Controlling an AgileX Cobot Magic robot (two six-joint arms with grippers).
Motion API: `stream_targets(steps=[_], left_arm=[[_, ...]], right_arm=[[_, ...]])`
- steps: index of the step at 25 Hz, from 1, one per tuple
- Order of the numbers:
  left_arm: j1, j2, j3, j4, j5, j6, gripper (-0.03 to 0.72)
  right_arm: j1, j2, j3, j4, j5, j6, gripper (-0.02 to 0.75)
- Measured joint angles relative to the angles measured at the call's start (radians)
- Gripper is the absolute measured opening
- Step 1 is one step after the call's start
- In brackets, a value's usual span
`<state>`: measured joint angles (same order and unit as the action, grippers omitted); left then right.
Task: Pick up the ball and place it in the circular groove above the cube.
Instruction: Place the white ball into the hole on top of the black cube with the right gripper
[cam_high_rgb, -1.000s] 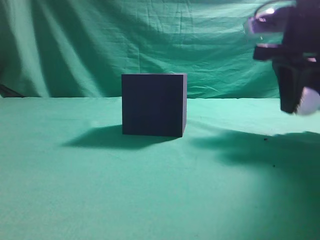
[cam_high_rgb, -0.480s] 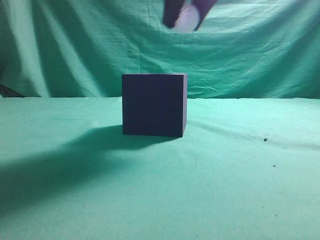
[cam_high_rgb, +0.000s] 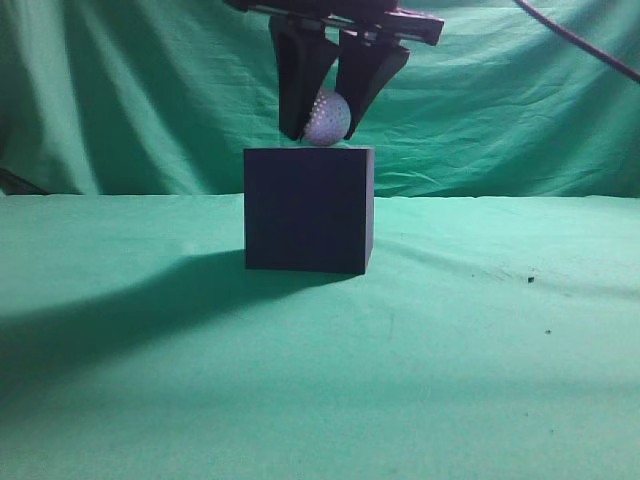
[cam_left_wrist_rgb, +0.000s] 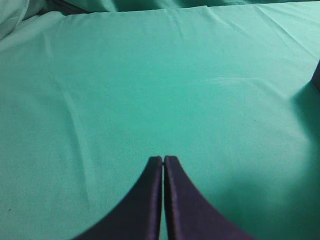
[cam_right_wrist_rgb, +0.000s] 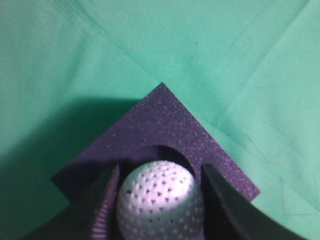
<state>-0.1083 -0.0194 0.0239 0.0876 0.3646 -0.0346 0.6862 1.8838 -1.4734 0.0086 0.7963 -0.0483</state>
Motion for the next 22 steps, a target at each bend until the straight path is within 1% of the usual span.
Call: stream_targets(steps=[3, 4, 9, 12, 14, 15, 17, 19, 20, 22], left_arm=[[0.000, 0.000, 0.000, 0.000, 0.000, 0.000, 0.000], [0.000, 0.000, 0.000, 0.000, 0.000, 0.000, 0.000], [0.000, 0.000, 0.000, 0.000, 0.000, 0.000, 0.000], [0.000, 0.000, 0.000, 0.000, 0.000, 0.000, 0.000], [0.000, 0.000, 0.000, 0.000, 0.000, 0.000, 0.000], [0.000, 0.000, 0.000, 0.000, 0.000, 0.000, 0.000], [0.000, 0.000, 0.000, 0.000, 0.000, 0.000, 0.000], [0.000, 0.000, 0.000, 0.000, 0.000, 0.000, 0.000], [0.000, 0.000, 0.000, 0.000, 0.000, 0.000, 0.000], [0.000, 0.000, 0.000, 0.000, 0.000, 0.000, 0.000]], right_arm=[[0.000, 0.007, 0.000, 0.002, -0.002, 0.000, 0.313], [0.000, 0.009, 0.000, 0.002, -0.004, 0.000, 0.368], [0.000, 0.012, -0.012, 0.009, -0.010, 0.000, 0.577], [0.000, 0.001, -0.046, 0.009, 0.011, 0.000, 0.577], [0.000, -0.012, -0.082, 0.009, 0.051, 0.000, 0.577], [0.000, -0.027, -0.109, 0.009, 0.090, 0.000, 0.483], [0.000, -0.052, -0.148, 0.004, 0.150, 0.000, 0.356], [0.000, -0.094, -0.181, -0.009, 0.222, 0.000, 0.164], [0.000, -0.112, -0.187, -0.014, 0.252, 0.000, 0.106], [0.000, -0.159, -0.189, -0.029, 0.302, 0.002, 0.040]])
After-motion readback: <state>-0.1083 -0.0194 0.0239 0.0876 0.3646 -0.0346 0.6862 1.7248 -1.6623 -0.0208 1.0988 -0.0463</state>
